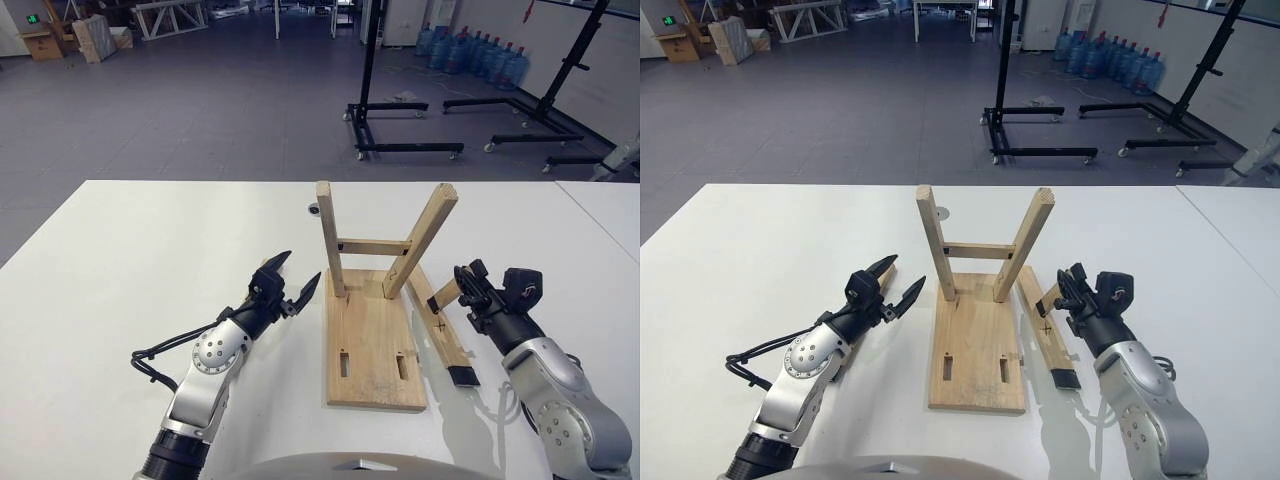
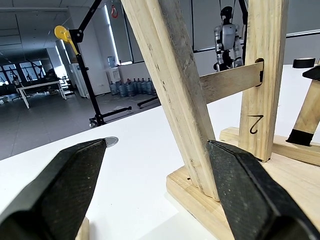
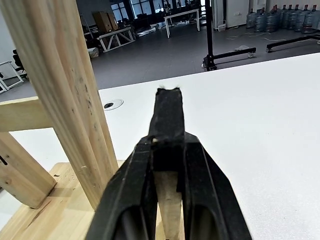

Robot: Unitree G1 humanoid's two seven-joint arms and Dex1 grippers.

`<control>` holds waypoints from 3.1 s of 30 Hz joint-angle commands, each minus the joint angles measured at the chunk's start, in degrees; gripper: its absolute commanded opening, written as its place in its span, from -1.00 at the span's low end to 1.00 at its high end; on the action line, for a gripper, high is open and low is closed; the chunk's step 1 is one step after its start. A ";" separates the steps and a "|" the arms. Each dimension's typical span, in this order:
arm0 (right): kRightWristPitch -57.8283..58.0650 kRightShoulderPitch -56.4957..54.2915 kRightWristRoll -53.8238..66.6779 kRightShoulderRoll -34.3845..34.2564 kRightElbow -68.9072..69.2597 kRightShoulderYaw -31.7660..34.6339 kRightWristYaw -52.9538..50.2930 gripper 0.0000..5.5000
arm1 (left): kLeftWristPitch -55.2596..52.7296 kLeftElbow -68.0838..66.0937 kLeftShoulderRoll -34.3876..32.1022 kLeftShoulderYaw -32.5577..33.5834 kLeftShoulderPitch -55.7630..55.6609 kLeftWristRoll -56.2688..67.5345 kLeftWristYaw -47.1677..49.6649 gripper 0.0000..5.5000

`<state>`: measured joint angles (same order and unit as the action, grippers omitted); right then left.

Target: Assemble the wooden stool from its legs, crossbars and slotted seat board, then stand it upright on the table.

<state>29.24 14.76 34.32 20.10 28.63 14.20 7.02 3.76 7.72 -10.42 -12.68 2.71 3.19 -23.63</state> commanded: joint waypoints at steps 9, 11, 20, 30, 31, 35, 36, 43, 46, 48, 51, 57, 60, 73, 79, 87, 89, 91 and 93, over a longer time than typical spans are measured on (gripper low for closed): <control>-0.38 1.12 -9.40 1.09 -6.73 -5.22 2.28 -0.85 | 0.59 -2.14 -0.22 0.38 -1.33 -0.40 0.12 0.33; 0.60 1.28 -8.92 0.94 -6.90 -4.80 2.18 -0.85 | 0.55 -2.13 -0.16 0.31 -1.13 -0.32 0.12 0.33; 0.60 1.84 -8.37 1.45 -5.18 -3.80 5.63 -0.41 | 0.40 -1.43 0.30 0.03 0.17 -0.27 0.71 0.33; -2.68 -2.86 -4.91 2.09 -3.06 2.54 9.18 -0.06 | 0.96 -1.16 -0.17 0.35 2.86 -0.23 0.79 0.33; -2.47 -3.77 -2.70 2.05 -2.71 3.83 10.38 -0.06 | 1.28 -2.22 -0.19 0.37 2.80 -0.31 0.82 0.33; -0.54 -8.89 2.03 2.91 -0.91 5.96 10.59 -0.06 | 2.35 -4.12 -0.11 0.32 3.48 -0.53 1.15 0.33; -0.22 -10.33 2.38 3.08 -0.79 6.06 10.08 -0.06 | 2.63 -4.43 -0.01 0.20 3.53 -0.59 1.23 0.33; 0.53 -18.68 1.30 5.29 -2.92 7.02 7.78 -0.06 | 3.71 -5.94 0.52 -0.19 2.77 -0.99 1.65 0.33; 0.82 -21.76 1.19 6.48 -5.02 7.90 7.38 -0.06 | 3.95 -6.23 0.63 -0.21 2.51 -1.26 1.58 0.33; 1.80 -23.86 1.58 6.89 -5.22 7.87 6.58 -0.06 | 4.06 -6.25 0.67 -0.09 2.65 -1.46 1.61 0.33; 2.21 -23.89 -1.20 8.11 -7.00 5.14 7.59 -0.06 | 4.00 -6.27 0.92 -0.05 2.56 -1.65 1.61 0.33; 1.27 -14.75 -14.82 6.56 -19.52 -8.82 7.75 -0.06 | 3.96 -6.61 0.93 -0.49 2.12 -1.61 0.88 0.33; 1.60 -14.27 -14.23 5.32 -17.81 -8.98 7.60 -0.06 | 4.05 -6.44 0.61 -0.21 2.55 -1.40 0.93 0.33; -5.99 -17.82 -7.68 0.26 -13.82 3.42 5.33 -0.06 | 4.96 -7.57 1.71 -0.37 2.94 -1.62 1.92 0.33; -3.26 -15.09 -4.00 0.67 -9.16 7.79 4.90 -0.06 | 5.86 -7.53 1.94 0.13 4.36 -1.96 3.34 0.33; 1.59 1.27 -4.56 1.74 -5.19 9.07 7.56 -0.06 | 6.19 -6.26 2.54 -0.69 6.51 -2.50 4.45 0.33; 3.66 5.72 -4.72 2.32 -3.08 8.10 8.47 0.09 | 6.02 -5.81 2.68 -1.01 7.02 -2.61 4.60 0.33; 7.17 8.24 -3.94 4.17 -0.08 6.16 9.93 0.17 | 5.72 -5.29 2.74 -1.20 7.48 -2.68 4.70 0.33; 9.74 8.81 -3.38 5.51 1.75 4.80 11.06 0.29 | 5.42 -4.90 2.77 -1.35 7.75 -2.74 4.78 0.33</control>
<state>36.53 23.39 30.54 24.04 28.23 20.15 17.23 9.85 1.98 -7.68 -13.70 9.92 1.04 -19.24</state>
